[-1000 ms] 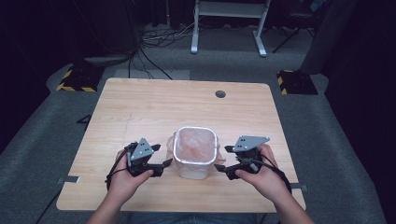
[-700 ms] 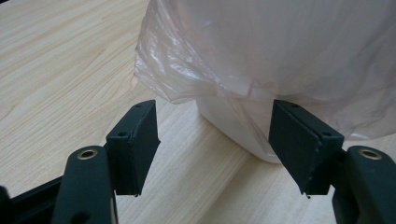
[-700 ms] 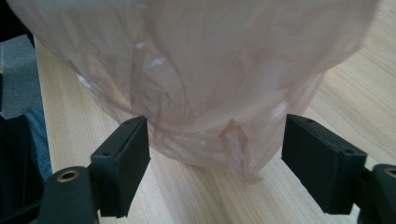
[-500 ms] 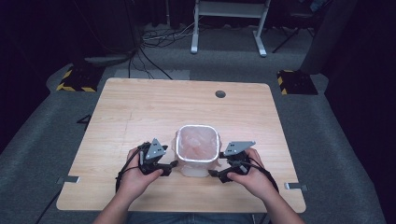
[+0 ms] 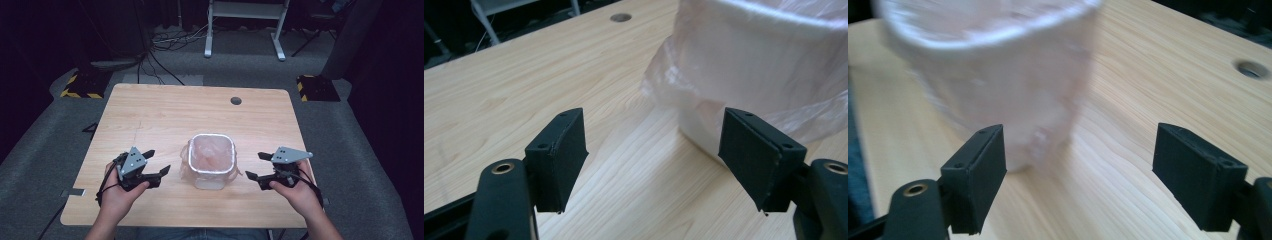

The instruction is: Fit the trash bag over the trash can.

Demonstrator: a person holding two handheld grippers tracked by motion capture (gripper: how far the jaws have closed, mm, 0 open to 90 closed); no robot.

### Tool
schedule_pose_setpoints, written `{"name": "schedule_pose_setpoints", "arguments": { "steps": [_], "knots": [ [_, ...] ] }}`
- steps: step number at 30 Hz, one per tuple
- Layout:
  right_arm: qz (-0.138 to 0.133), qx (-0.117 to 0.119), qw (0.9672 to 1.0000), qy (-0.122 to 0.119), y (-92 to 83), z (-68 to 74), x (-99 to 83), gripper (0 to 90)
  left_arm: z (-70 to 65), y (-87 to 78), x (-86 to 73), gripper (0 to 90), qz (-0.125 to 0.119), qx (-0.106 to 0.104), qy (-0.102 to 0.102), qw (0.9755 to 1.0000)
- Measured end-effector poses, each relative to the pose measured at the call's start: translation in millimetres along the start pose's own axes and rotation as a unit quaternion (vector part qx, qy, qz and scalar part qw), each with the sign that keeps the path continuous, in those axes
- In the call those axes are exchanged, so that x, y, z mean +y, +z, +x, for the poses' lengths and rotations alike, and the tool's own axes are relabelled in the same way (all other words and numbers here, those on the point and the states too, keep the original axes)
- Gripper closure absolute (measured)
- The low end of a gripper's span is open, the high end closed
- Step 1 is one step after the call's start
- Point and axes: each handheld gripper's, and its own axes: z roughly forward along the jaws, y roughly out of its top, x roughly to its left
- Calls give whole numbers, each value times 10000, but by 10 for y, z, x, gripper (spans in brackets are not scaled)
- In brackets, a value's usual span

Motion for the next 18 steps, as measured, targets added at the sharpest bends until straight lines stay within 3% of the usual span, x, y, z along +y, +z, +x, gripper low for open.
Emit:
{"name": "schedule_pose_setpoints", "arguments": {
  "steps": [8,14,18],
  "knots": [
    [262,-581,9971,410,-176,-278,-200,213,236,-179,-113,263,277,305,-161,9990],
    [460,-855,9935,598,-265,-382,-382,213,350,-237,-244,247,520,389,-287,9975],
    [536,-1027,9907,710,-293,-433,-499,205,408,-241,-349,239,707,514,-242,9959]
  ]
}}
